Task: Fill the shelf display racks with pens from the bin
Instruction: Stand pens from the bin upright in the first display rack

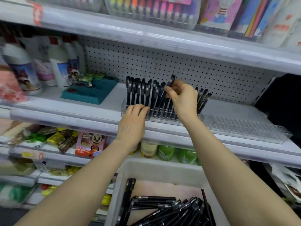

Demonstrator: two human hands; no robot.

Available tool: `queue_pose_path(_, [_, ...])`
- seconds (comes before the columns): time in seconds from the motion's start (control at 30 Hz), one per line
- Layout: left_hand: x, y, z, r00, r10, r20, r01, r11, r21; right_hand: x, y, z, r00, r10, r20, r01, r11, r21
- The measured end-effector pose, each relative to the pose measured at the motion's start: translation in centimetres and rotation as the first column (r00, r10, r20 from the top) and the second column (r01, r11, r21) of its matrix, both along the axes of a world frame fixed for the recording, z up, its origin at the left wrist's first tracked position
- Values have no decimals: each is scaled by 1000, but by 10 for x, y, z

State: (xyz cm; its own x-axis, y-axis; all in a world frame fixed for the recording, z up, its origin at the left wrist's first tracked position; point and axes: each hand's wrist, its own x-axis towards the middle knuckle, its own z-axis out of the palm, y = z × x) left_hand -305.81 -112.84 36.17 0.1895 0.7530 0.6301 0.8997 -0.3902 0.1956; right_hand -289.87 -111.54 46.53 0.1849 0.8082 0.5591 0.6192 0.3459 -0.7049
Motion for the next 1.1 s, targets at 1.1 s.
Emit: queue_pose_path(1.1, [1, -2, -1, 1000, -12, 6, 12, 999, -37, -14, 7, -39, 977, -35, 211, 70, 985, -158])
